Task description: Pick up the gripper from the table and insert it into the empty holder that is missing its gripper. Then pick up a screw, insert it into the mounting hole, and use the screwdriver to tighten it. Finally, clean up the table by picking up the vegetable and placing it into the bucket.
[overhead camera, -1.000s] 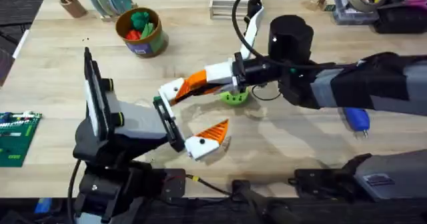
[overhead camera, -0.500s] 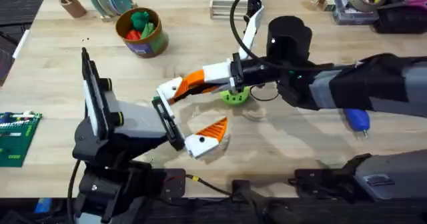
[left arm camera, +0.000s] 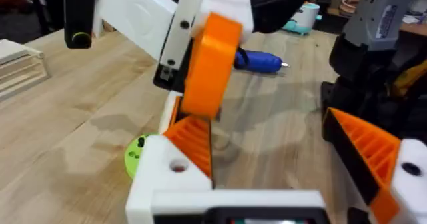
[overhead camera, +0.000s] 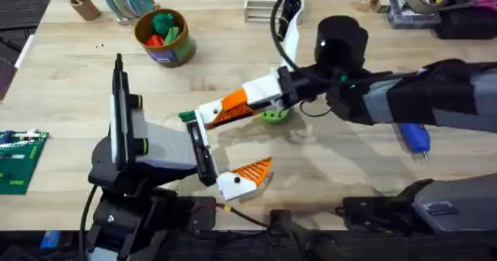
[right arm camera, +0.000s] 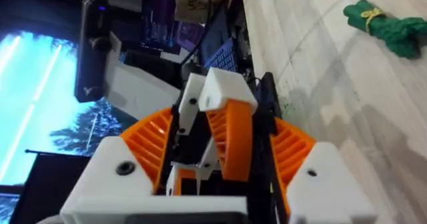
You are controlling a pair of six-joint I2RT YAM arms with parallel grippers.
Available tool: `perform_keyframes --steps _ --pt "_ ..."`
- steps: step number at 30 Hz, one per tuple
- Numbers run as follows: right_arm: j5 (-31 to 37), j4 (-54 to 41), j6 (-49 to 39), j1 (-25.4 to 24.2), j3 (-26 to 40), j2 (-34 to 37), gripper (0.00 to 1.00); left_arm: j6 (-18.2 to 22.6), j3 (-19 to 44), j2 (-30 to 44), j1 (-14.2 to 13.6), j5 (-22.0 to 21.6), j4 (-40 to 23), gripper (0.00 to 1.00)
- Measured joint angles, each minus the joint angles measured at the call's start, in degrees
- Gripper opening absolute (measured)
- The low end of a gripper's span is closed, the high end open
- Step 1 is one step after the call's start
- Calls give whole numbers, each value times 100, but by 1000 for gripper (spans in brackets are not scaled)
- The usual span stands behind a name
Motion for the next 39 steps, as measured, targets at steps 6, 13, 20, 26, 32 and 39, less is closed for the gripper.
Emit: perform_keyframes --steps 6,13,20,26,32,39 --pt "-237 -2 -109 -328 0 2 884 0 0 0 0 80 -7 993" --pt "179 -9 -345 -902 0 0 978 2 0 0 0 85 -9 993" --pt "866 -9 -669 -1558 0 0 982 2 0 0 0 85 -8 992" --pt "1368 -119 -1028 -1638 84 0 982 2 0 0 0 85 -9 993" --pt "1869 -1825 -1786 -1638 456 -194 984 2 0 0 0 86 -9 993" --pt "2718 -4549 -3217 -1633 1061 -1188 984 2 0 0 0 85 -7 993"
